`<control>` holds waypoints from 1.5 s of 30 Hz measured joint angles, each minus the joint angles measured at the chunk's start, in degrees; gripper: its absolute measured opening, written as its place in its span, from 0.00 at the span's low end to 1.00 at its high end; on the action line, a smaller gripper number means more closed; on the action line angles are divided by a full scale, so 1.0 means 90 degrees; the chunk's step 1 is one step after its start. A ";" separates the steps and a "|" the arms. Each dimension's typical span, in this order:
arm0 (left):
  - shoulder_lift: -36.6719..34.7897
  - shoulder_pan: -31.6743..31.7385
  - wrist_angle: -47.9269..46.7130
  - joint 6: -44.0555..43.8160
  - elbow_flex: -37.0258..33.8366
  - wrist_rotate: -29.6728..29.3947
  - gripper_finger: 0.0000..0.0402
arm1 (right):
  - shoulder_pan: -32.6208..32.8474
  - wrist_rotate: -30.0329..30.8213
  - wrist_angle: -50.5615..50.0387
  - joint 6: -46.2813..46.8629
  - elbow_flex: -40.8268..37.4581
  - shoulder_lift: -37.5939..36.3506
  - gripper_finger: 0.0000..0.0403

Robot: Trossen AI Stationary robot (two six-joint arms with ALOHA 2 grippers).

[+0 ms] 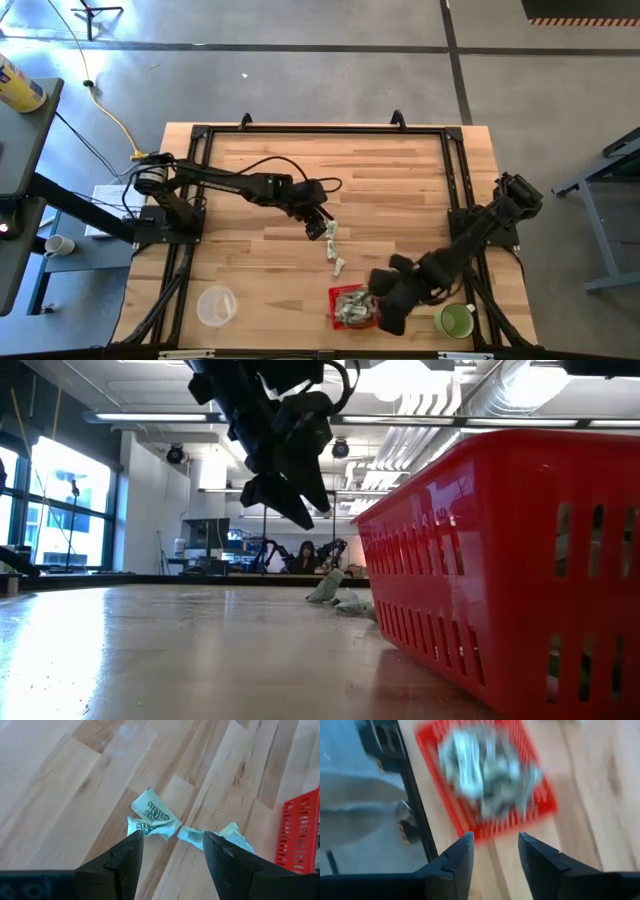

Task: Pick and place items into bin
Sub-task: Put the white stevia packet into the red bin

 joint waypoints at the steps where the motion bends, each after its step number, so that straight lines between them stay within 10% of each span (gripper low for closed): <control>1: 0.0000 0.0000 0.0008 0.0002 0.0000 0.0000 0.59 | 0.0132 -0.0018 -0.0181 0.0179 0.0000 0.0002 0.37; 11: 0.0038 0.0000 0.0487 0.1164 -0.0001 -0.0017 0.59 | 0.1142 -0.0368 -0.0953 0.1836 0.0000 0.0002 0.42; 20: 0.0780 -0.0002 0.0581 0.3323 -0.0010 -0.0058 0.59 | 0.1532 -0.0010 -0.0619 0.1568 0.0000 0.0002 0.42; 45: 0.1467 -0.0030 0.0781 0.4850 -0.0001 -0.0441 0.57 | 0.1454 0.0173 -0.1005 0.1530 0.0000 0.0002 0.42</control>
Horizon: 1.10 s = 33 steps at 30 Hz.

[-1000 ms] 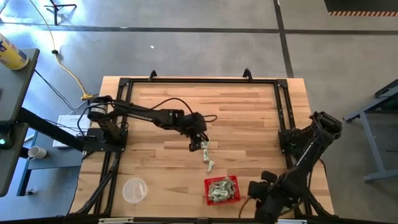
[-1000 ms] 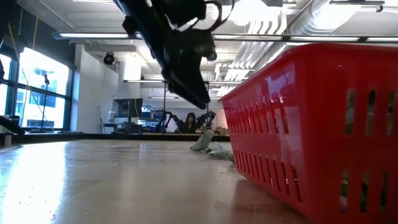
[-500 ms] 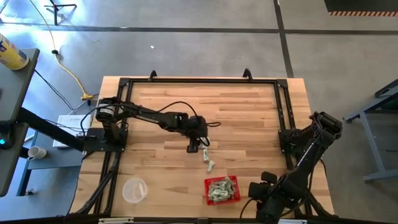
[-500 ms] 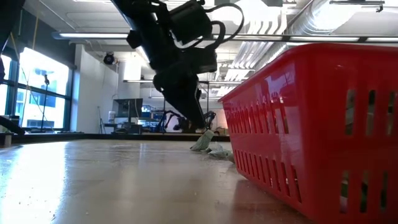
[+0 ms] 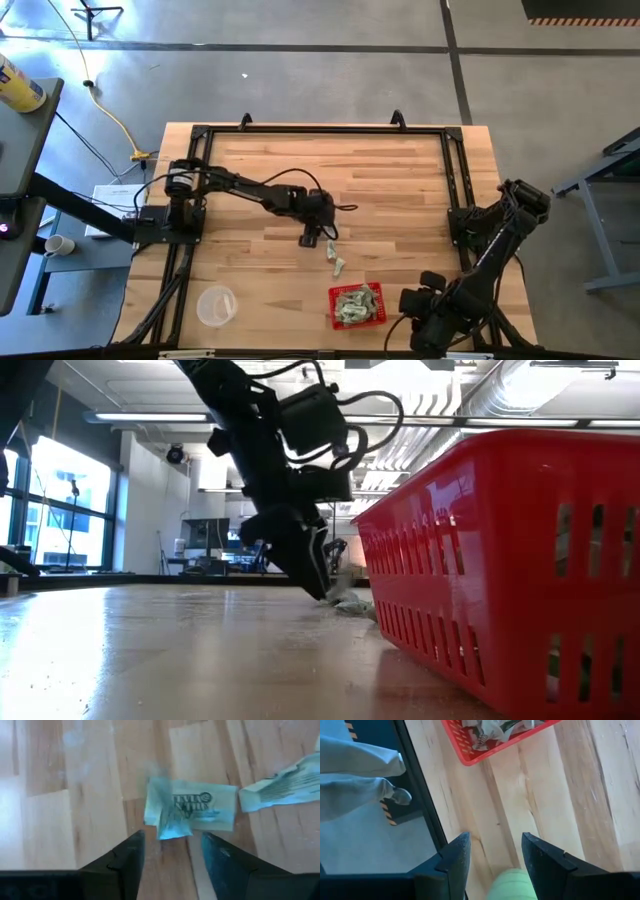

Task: Pick and place items into bin
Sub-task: Put the white stevia packet into the red bin

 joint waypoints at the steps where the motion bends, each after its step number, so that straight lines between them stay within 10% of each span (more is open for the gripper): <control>1: 0.0000 0.0001 0.0013 0.0001 0.0001 -0.0001 0.54 | -0.0008 -0.0001 -0.0002 -0.0002 0.0000 0.0000 0.42; 11: 0.0000 -0.0014 0.0368 0.0090 -0.0002 0.0098 0.06 | -0.0007 -0.0009 -0.0053 -0.0009 0.0000 0.0000 0.42; 23: -0.0320 -0.0016 0.0095 -0.0897 -0.0004 -0.0033 0.05 | -0.0007 -0.0068 -0.0052 0.0049 0.0000 0.0000 0.42; 33: -0.0389 -0.0026 0.0536 -0.1903 -0.0002 -0.0115 0.69 | -0.0009 0.0015 -0.0258 0.0014 0.0000 0.0000 0.42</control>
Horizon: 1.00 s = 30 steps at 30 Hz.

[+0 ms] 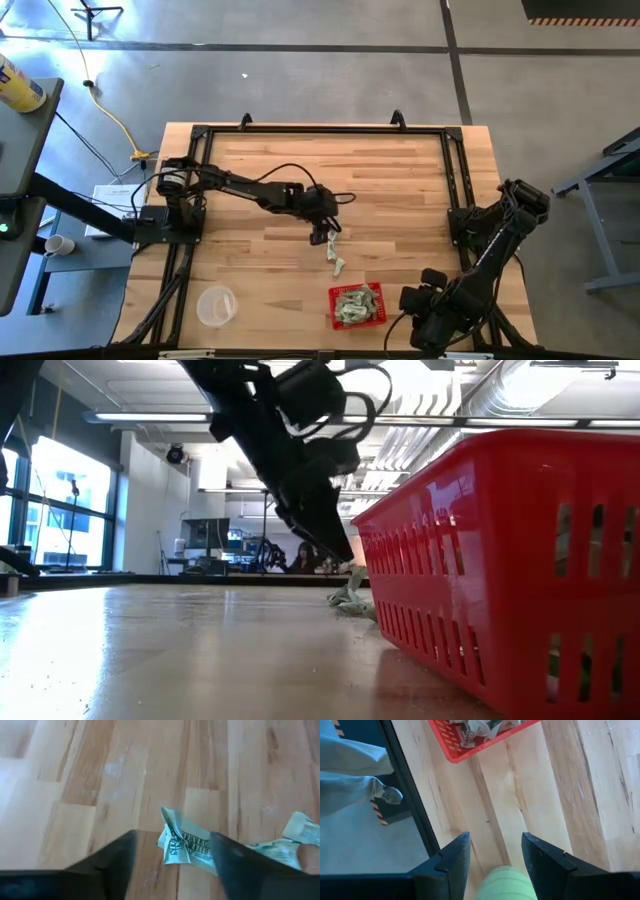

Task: Pick and place items into bin
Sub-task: Put the white stevia packet into the red bin

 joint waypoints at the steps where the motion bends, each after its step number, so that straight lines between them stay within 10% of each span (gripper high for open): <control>1: 0.0041 0.0000 -0.0010 -0.0073 0.0002 0.0000 0.75 | 0.0000 0.0000 -0.0014 -0.0002 0.0000 0.0000 0.42; 7: 0.0180 0.0012 0.0018 -0.0127 -0.0009 0.0119 0.87 | 0.0000 0.0135 -0.0179 -0.0019 0.0000 0.0002 0.42; 30: 0.0796 0.0017 0.0804 -0.0319 0.0002 0.0227 0.30 | -0.0029 0.0145 -0.0485 0.0030 0.0000 0.0002 0.42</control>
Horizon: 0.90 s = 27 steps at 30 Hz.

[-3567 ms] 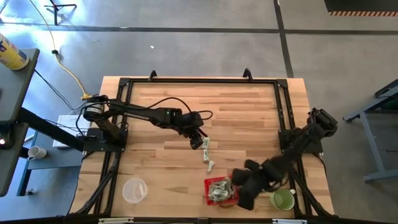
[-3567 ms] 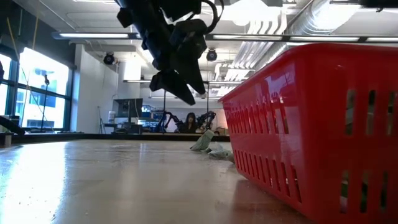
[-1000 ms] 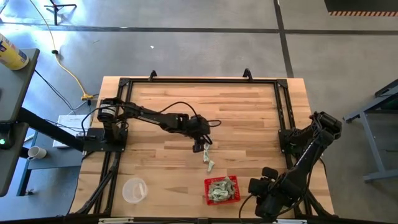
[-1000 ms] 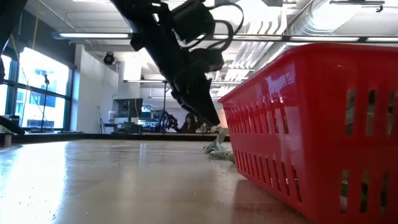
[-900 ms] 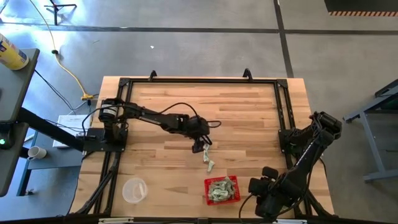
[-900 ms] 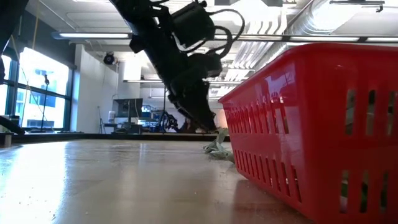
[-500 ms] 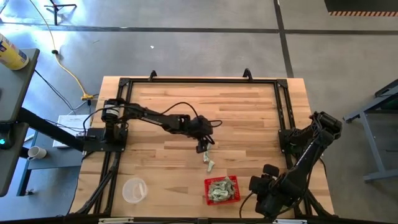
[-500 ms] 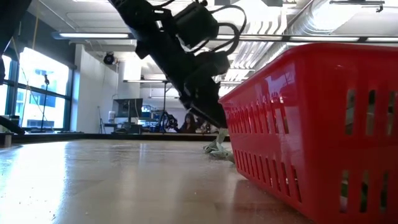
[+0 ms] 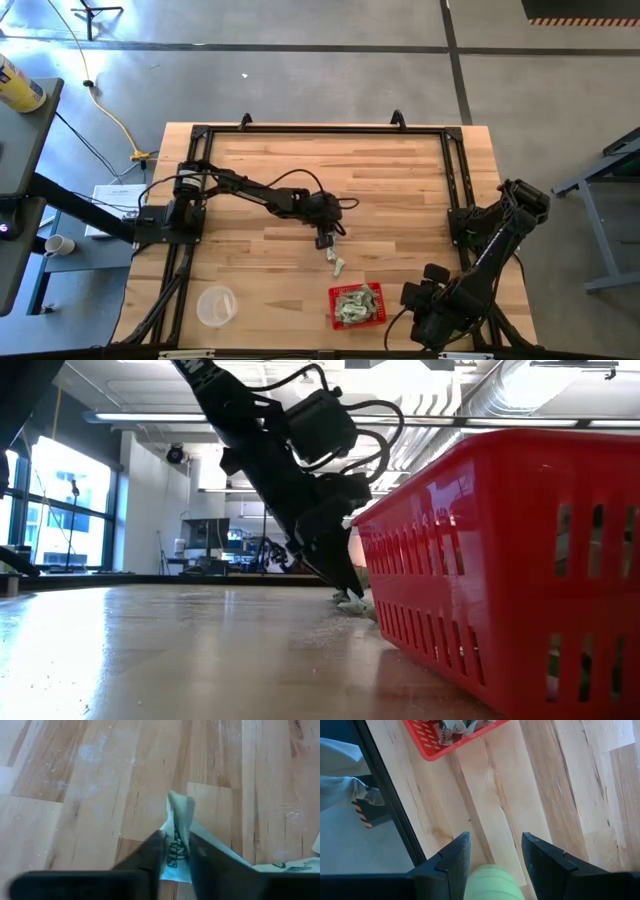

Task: Pick and place items into bin
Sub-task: Put the white stevia packet into the red bin

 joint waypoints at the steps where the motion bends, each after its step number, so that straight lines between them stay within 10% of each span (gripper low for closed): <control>1: 0.0001 0.0000 -0.0014 0.0000 0.0010 -0.0001 0.24 | 0.0000 0.0001 -0.0006 0.0002 0.0000 0.0000 0.42; 5: 0.0001 -0.0002 -0.0125 -0.0004 0.0127 0.0028 0.06 | 0.0000 0.0003 -0.0004 0.0021 0.0000 0.0000 0.42; 17: -0.0752 -0.0194 -0.2540 -0.0482 0.1489 0.0293 0.06 | 0.0012 -0.0083 0.0063 -0.0002 0.0000 0.0000 0.42; 27: -0.0607 -0.2024 -0.1744 -0.1674 0.1870 0.0840 0.06 | 0.0015 -0.0148 0.0101 -0.0191 0.0000 0.0000 0.42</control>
